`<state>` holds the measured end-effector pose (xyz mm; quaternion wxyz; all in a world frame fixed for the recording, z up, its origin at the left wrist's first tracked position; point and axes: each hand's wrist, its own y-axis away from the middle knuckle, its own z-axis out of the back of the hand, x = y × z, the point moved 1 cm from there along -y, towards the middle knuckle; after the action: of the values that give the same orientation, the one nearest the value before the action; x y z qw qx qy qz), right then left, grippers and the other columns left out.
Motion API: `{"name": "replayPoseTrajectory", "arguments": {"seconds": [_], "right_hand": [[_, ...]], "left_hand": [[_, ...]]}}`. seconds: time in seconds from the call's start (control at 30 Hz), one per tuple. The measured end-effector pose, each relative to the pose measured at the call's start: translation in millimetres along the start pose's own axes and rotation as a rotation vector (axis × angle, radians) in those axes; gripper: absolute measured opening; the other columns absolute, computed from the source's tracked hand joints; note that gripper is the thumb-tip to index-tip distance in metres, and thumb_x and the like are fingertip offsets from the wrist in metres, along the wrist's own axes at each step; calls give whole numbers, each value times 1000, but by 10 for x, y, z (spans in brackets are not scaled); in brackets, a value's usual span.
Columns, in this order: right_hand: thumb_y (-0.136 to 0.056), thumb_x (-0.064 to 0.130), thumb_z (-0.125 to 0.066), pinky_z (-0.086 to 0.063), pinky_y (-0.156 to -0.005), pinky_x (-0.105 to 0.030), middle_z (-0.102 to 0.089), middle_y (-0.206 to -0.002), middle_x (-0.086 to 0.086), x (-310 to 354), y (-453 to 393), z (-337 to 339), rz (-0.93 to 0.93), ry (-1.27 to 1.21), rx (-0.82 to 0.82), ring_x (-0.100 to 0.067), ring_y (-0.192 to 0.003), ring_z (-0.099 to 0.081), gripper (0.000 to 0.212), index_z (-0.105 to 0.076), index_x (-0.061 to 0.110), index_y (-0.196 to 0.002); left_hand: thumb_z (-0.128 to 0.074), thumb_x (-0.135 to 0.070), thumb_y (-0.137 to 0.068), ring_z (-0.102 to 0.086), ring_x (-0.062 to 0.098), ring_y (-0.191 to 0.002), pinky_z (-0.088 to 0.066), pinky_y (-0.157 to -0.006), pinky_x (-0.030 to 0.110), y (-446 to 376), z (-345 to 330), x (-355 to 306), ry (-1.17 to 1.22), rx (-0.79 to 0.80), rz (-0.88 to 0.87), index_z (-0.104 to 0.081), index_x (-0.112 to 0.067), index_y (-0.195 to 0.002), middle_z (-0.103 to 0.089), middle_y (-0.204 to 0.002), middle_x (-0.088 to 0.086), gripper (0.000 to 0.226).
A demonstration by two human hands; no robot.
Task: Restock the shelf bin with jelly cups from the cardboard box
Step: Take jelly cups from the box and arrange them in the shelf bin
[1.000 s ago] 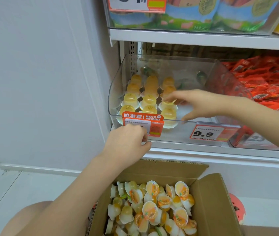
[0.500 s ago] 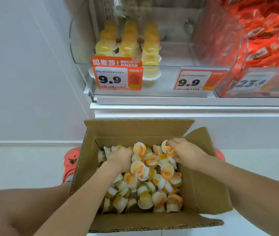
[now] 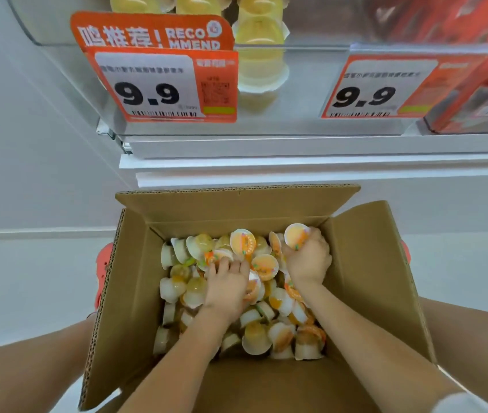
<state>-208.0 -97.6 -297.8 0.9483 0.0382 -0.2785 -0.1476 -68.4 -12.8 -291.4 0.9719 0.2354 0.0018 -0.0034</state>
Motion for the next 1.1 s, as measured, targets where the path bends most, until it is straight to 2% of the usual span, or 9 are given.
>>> {"name": "replayPoseTrajectory", "arguments": {"seconds": [0.13, 0.2, 0.3, 0.4, 0.57, 0.73, 0.83, 0.9, 1.1], "right_hand": [[-75, 31, -78, -49, -78, -34, -57, -98, -1, 14, 112, 226, 180, -341, 119, -21, -94, -57, 43, -48, 16, -101], [-75, 19, -77, -47, -74, -25, -56, -103, 4, 99, 153, 475, 229, -403, 261, -15, -96, -57, 49, -44, 23, -112], [-73, 13, -76, -46, -69, -19, -53, -105, 5, 309, 222, 938, 371, -337, 380, -11, -92, -57, 70, -32, 24, -126], [-69, 8, -74, -42, -60, -23, -49, -98, 1, 603, 313, 1455, 560, -162, 436, -17, -83, -54, 60, -30, 21, -109], [-67, 8, -71, -42, -55, -25, -55, -82, -5, 1037, 520, 2239, 728, 3, 432, -15, -67, -51, 68, -27, 28, -114], [-64, 24, -86, -42, -66, -12, -59, -93, 13, 1326, 667, 2658, 860, -162, 376, -2, -77, -54, 52, -50, 24, -101], [-66, 18, -85, -50, -79, -16, -63, -102, 15, 1368, 675, 2726, 763, -442, 484, -5, -91, -59, 46, -63, 26, -106], [-69, 13, -82, -49, -85, -15, -62, -112, 14, 1403, 637, 2745, 755, -464, 558, -2, -99, -59, 50, -62, 25, -113], [-71, 8, -81, -51, -87, -23, -62, -115, 5, 1482, 520, 2765, 769, -484, 666, -8, -105, -61, 49, -59, 23, -113]], "left_hand": [[-70, -37, -73, -44, 22, -119, -39, -90, 30, 129, 175, 77, 487, -119, 58, -38, -16, -131, -46, -127, 3, 69], [-76, -28, -66, -47, 18, -103, -39, -75, 26, 218, 404, 115, 747, -161, 105, -43, -17, -118, -44, -115, 2, 63], [-80, -23, -60, -37, 9, -90, -33, -64, 14, 328, 794, 175, 848, -243, 93, -42, -20, -104, -43, -110, 2, 58], [-80, -13, -60, -37, 10, -94, -34, -65, 3, 475, 1326, 217, 846, -286, -33, -45, -19, -102, -45, -107, 1, 55], [-86, -18, -62, -60, 12, -85, -50, -70, 23, 907, 2245, 242, 851, -309, -211, -54, -19, -109, -63, -95, -5, 57], [-86, -16, -64, -58, -3, -78, -44, -67, 8, 1185, 2641, 183, 981, -384, -299, -66, -27, -100, -67, -89, -12, 43], [-89, -22, -60, -59, -9, -76, -45, -68, 9, 1249, 2694, 141, 1127, -385, -319, -64, -37, -90, -70, -82, -21, 41], [-86, -19, -63, -59, -13, -73, -43, -65, 4, 1243, 2712, 139, 1169, -376, -287, -63, -39, -88, -67, -76, -29, 40], [-72, -5, -68, -68, 12, -79, -58, -69, 22, 1249, 2726, 145, 1608, -9, -313, -65, -4, -99, -72, -89, 4, 32]]}}
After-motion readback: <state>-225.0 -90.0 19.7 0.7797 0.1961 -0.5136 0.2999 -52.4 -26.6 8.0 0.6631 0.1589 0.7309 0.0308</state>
